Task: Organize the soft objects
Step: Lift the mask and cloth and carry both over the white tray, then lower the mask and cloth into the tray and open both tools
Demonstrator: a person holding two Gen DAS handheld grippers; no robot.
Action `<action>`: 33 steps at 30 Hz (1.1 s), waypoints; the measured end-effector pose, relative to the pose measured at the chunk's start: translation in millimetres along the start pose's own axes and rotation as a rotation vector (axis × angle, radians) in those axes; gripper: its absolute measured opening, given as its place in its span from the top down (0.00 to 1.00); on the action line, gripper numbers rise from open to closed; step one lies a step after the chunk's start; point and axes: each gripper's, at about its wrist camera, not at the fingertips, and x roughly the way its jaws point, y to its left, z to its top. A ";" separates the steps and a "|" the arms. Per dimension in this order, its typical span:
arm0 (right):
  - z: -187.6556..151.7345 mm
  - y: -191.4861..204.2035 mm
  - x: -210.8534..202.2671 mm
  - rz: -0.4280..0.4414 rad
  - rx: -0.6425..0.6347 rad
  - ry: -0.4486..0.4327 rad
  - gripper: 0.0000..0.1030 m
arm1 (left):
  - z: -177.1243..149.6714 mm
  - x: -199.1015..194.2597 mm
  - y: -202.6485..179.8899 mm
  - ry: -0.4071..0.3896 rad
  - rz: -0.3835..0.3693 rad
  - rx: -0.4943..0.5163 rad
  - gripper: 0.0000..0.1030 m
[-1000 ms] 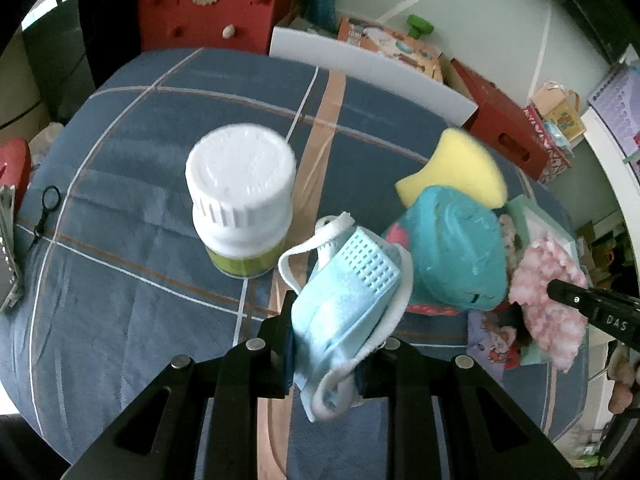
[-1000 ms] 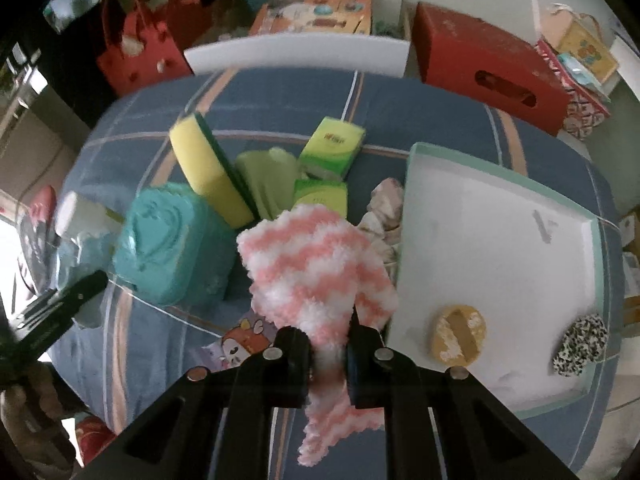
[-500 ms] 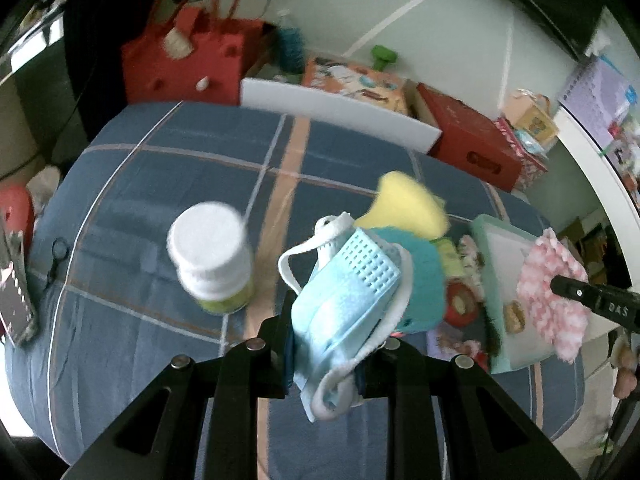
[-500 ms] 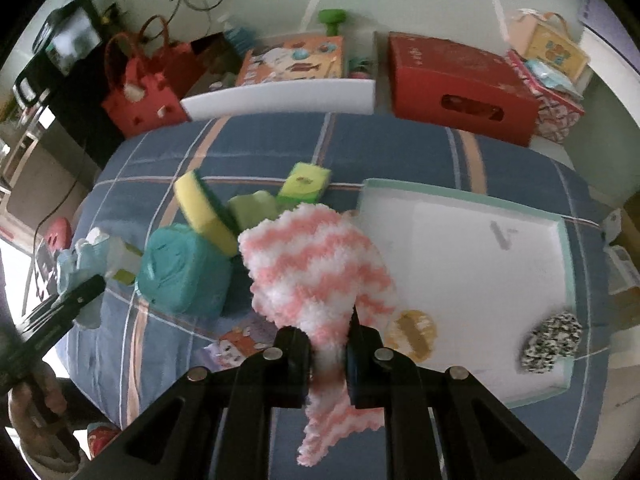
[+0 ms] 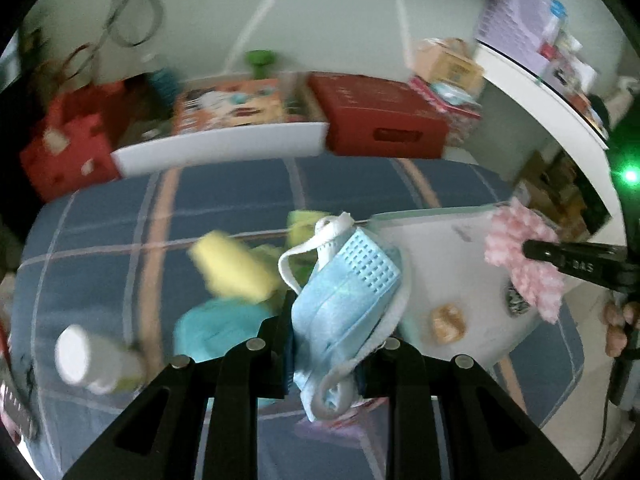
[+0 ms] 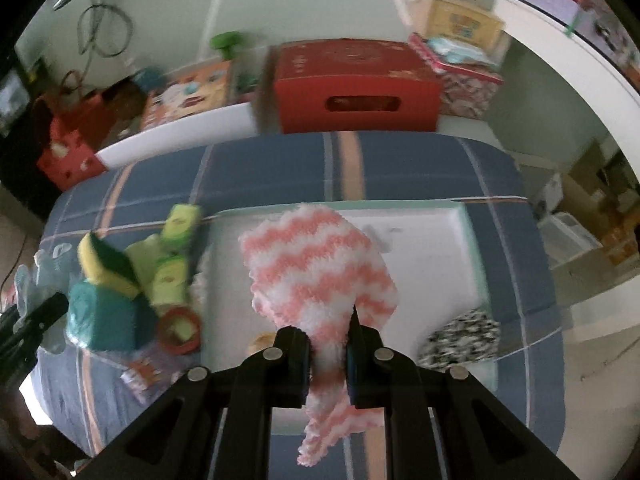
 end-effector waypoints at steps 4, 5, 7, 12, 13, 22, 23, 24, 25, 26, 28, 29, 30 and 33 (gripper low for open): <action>8.4 -32.7 8.8 -0.038 0.040 0.001 0.86 | 16.0 24.3 -34.8 0.008 -0.046 0.050 0.78; 9.8 -39.5 11.6 -0.044 0.050 0.002 0.86 | 18.8 32.1 -43.5 0.012 -0.055 0.061 0.78; 13.4 -55.7 19.1 -0.059 0.073 0.007 0.86 | 23.4 48.0 -62.5 0.017 -0.079 0.089 0.78; 17.7 -79.5 40.2 -0.082 0.111 0.035 0.86 | 26.6 79.4 -95.1 0.032 -0.108 0.135 0.78; 19.0 -83.8 46.0 -0.084 0.120 0.042 0.86 | 27.1 87.2 -101.4 0.034 -0.116 0.144 0.78; 34.6 -89.0 67.9 -0.096 0.140 0.048 0.86 | 27.5 122.3 -114.1 0.041 -0.109 0.152 0.78; 36.7 -88.4 70.5 -0.098 0.141 0.050 0.86 | 27.1 124.7 -114.5 0.042 -0.113 0.152 0.78; 38.3 -87.8 73.7 -0.100 0.143 0.053 0.86 | 26.8 127.4 -115.2 0.043 -0.119 0.152 0.78; 39.3 -87.6 76.1 -0.103 0.147 0.056 0.86 | 26.5 130.2 -116.6 0.045 -0.125 0.154 0.78; 40.3 -87.7 78.7 -0.105 0.149 0.058 0.86 | 26.3 132.9 -117.8 0.048 -0.127 0.156 0.78; 41.3 -86.4 83.6 -0.103 0.154 0.066 0.83 | 25.9 136.5 -119.3 0.049 -0.130 0.158 0.78; 42.0 -86.5 85.3 -0.101 0.157 0.068 0.83 | 25.7 137.6 -119.7 0.051 -0.128 0.158 0.75; 42.1 -85.8 87.1 -0.095 0.159 0.074 0.83 | 25.9 138.1 -120.0 0.055 -0.126 0.157 0.71; 43.1 -83.7 88.4 -0.093 0.164 0.081 0.71 | 27.6 134.2 -118.9 0.046 -0.114 0.145 0.42</action>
